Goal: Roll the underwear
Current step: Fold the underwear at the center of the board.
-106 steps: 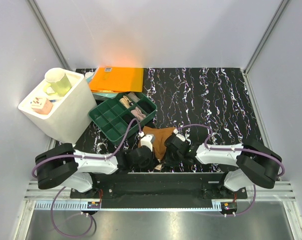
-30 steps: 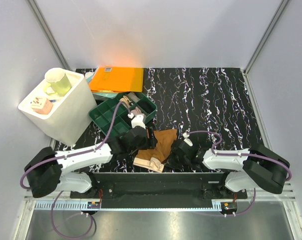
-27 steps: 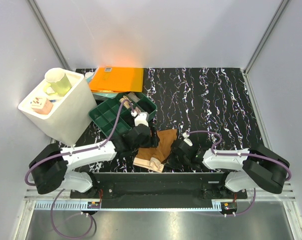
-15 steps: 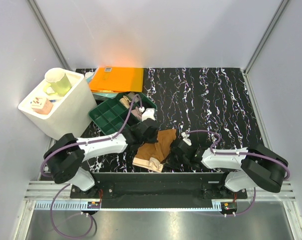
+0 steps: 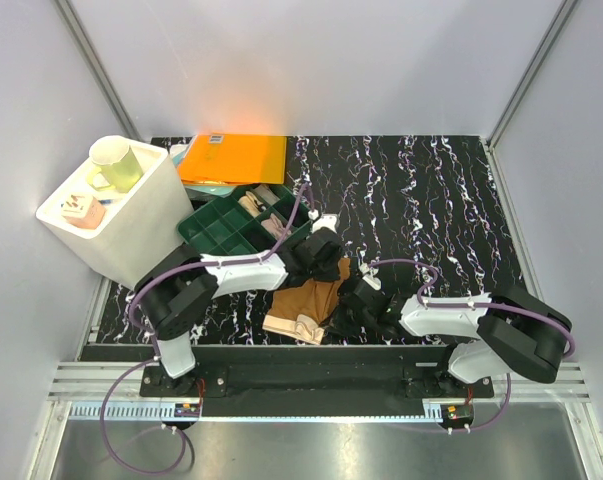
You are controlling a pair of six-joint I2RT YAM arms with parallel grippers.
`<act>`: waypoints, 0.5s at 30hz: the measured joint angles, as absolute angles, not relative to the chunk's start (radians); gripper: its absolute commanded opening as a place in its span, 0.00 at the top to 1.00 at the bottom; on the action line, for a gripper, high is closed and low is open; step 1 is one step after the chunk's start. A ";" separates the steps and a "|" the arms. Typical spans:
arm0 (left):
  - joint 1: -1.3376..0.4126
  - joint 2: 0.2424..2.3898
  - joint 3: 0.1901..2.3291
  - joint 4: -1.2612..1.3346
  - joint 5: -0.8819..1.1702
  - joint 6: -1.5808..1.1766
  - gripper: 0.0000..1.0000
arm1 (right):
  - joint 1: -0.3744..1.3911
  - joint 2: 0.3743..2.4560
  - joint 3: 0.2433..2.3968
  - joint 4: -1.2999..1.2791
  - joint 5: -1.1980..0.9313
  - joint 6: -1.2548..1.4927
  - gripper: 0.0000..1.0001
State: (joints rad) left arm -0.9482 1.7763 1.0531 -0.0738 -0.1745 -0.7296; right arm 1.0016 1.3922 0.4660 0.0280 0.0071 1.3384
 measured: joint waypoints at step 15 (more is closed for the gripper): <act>-1.019 1.884 1.179 -0.080 -0.139 -0.681 1.00 | 0.999 1.403 0.473 0.029 0.000 1.345 1.00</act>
State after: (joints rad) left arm -1.0195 1.8835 1.1790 -0.0799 -0.1390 -0.6807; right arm 0.9989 1.4033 0.4732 0.0288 -0.0002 1.3445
